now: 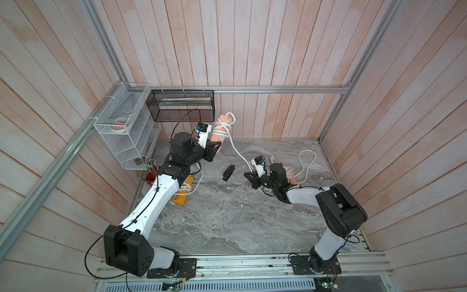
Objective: Wrap the cord around the power strip
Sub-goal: Wrap the power cord around the power strip.
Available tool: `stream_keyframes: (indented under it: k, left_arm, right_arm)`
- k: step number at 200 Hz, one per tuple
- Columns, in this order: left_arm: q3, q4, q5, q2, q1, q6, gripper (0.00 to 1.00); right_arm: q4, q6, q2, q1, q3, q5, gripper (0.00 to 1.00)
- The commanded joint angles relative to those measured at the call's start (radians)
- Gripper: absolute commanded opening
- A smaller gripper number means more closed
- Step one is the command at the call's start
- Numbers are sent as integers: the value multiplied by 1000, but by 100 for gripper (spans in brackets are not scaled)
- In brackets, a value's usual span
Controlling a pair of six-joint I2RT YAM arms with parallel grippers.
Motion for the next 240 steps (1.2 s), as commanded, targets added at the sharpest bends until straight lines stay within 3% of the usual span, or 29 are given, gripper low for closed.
stream_keyframes:
  k: [1,34,74,116,135,166,195,226,240]
  left_arm:
    - [56,-53,-219,46,5,124,0]
    - [96,-149,-334,128,14,215,0]
    - [88,-220,-315,190,-87,373,0]
    - [41,-280,-58,153,-155,501,0]
    - [3,-351,72,105,-180,615,0]
    - [-75,-380,347,28,-244,712,0]
    - [-2,-448,439,46,-360,713,0]
    - [43,-401,536,4,-389,670,0]
    - [33,-340,553,-32,-389,638,0]
  right_arm:
    - [-233,-226,-61,86,65,174,0]
    - [-455,-484,-138,216,166,341,0]
    - [-487,-599,-232,236,318,330,0]
    - [-571,-676,-192,138,516,224,0]
    - [-604,-689,-165,67,588,183,0]
    - [-676,-672,-89,-43,728,13,0]
    - [-781,-659,48,-114,899,-149,0]
    - [-753,-529,183,-186,957,-371,0]
    - [-688,-459,215,-198,915,-432,10]
